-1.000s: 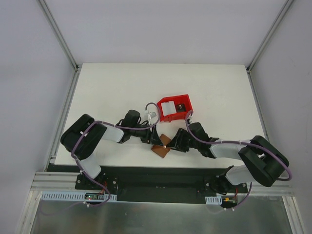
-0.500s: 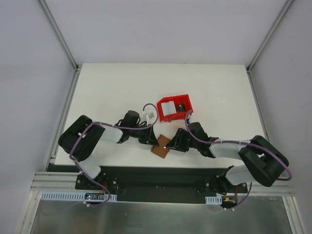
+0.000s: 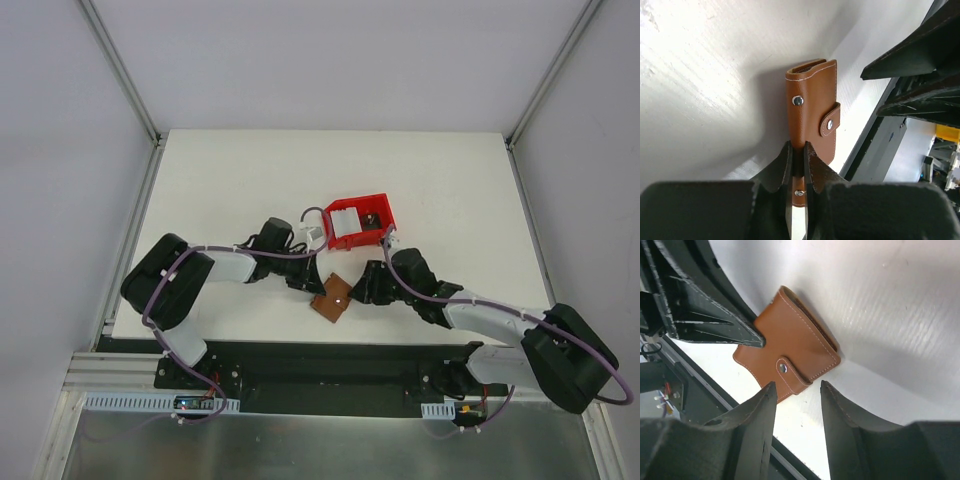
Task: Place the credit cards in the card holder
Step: Open the card holder at the center of the board.
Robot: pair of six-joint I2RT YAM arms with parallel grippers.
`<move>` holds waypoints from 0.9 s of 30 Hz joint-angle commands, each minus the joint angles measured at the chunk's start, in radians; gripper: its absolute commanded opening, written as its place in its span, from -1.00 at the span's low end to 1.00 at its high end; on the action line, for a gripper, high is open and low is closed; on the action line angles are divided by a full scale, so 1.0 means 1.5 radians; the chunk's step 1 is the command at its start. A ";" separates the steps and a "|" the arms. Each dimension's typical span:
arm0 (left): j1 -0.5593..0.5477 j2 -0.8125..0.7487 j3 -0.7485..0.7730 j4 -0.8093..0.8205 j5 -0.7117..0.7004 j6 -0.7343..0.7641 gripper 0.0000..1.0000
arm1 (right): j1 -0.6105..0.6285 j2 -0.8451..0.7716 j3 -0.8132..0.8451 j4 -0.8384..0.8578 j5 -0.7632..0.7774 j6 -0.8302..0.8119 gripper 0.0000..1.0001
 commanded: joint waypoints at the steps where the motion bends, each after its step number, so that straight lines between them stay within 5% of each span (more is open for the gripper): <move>1: 0.003 0.020 0.044 -0.071 0.011 0.094 -1.00 | 0.001 0.004 0.053 -0.016 -0.030 -0.126 -0.14; 15: 0.003 0.038 0.066 -0.091 0.034 0.140 -1.00 | 0.001 0.191 0.117 0.040 -0.164 -0.174 -0.17; 27: 0.006 0.043 0.080 -0.091 0.001 0.122 -1.00 | 0.002 0.220 0.112 0.072 -0.279 -0.178 -0.31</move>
